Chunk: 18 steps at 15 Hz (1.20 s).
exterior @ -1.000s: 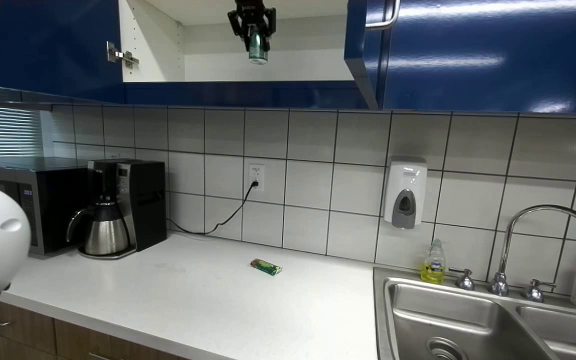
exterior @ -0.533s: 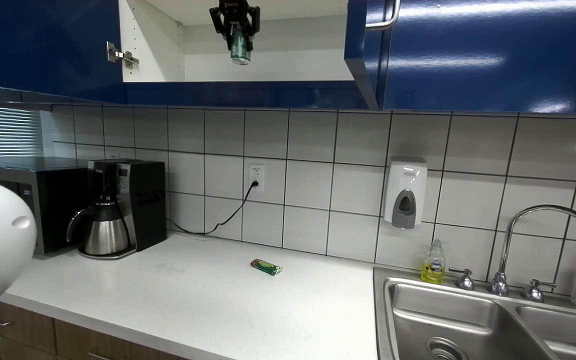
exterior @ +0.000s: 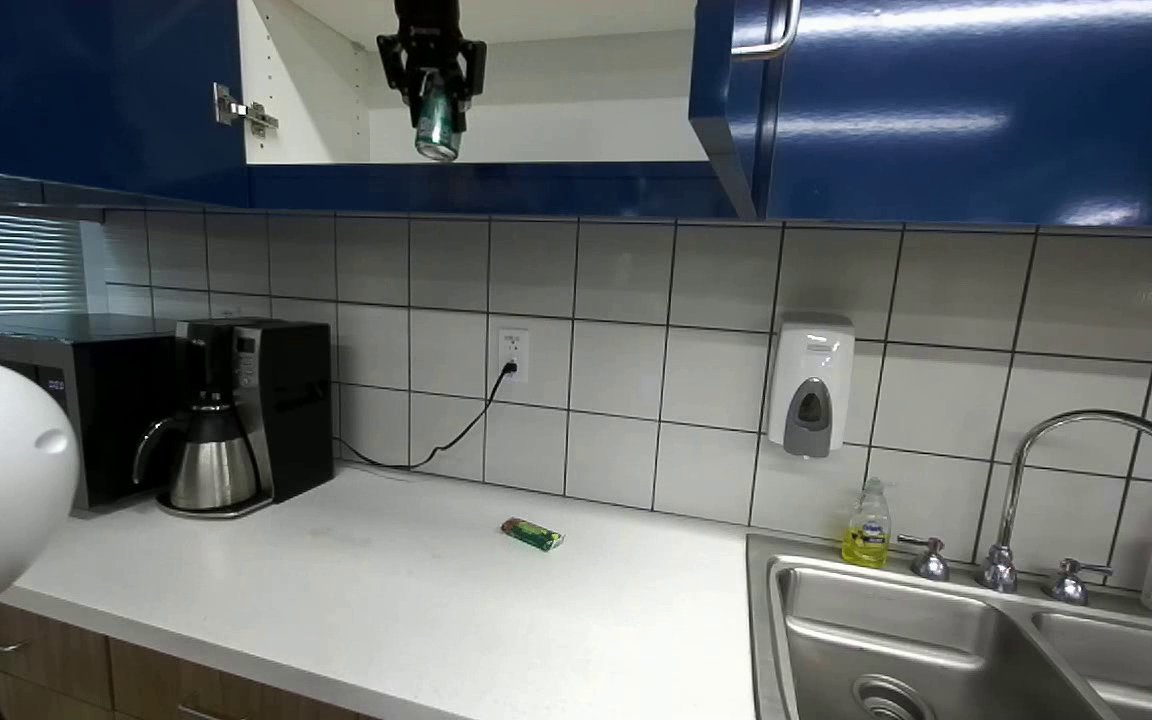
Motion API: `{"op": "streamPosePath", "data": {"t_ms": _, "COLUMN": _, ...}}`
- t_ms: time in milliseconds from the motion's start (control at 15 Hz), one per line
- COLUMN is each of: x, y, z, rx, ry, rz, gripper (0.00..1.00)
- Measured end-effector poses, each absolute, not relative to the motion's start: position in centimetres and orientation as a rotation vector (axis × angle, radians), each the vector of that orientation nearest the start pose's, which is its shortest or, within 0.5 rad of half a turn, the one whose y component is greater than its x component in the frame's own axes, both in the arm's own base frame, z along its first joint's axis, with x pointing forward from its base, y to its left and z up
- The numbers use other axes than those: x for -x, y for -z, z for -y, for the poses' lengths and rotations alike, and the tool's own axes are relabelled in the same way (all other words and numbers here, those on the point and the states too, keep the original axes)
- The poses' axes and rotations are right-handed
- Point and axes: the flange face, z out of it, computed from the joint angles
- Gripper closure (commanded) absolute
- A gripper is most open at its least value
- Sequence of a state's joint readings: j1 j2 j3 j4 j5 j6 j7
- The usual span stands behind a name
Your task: Remove the can from the cupboard
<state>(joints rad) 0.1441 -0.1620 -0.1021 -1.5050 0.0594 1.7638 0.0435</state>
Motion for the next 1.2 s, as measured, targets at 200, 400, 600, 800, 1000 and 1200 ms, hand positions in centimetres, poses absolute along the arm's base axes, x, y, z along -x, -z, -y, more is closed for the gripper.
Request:
{"op": "streamPosePath", "data": {"t_ms": 200, "x": -49.0, "y": -73.9, "z": -2.1, "rx": 2.978, "ry": 0.544, "rz": -0.003, "gripper": 0.62}}
{"op": "streamPosePath", "data": {"t_ms": 400, "x": -47.5, "y": -71.7, "z": -2.3, "rx": 2.97, "ry": 0.476, "rz": -0.004, "gripper": 0.62}}
{"op": "streamPosePath", "data": {"t_ms": 600, "x": -46.4, "y": -69.6, "z": -2.1, "rx": 2.956, "ry": 0.436, "rz": -0.02, "gripper": 0.62}}
{"op": "streamPosePath", "data": {"t_ms": 800, "x": -46.2, "y": -66.8, "z": -1.8, "rx": 2.939, "ry": 0.407, "rz": -0.047, "gripper": 0.62}}
{"op": "streamPosePath", "data": {"t_ms": 1000, "x": -46.4, "y": -63.5, "z": -1.6, "rx": 2.929, "ry": 0.367, "rz": -0.074, "gripper": 0.62}}
{"op": "streamPosePath", "data": {"t_ms": 1200, "x": -46.6, "y": -60.6, "z": -1.6, "rx": 2.925, "ry": 0.33, "rz": -0.089, "gripper": 0.62}}
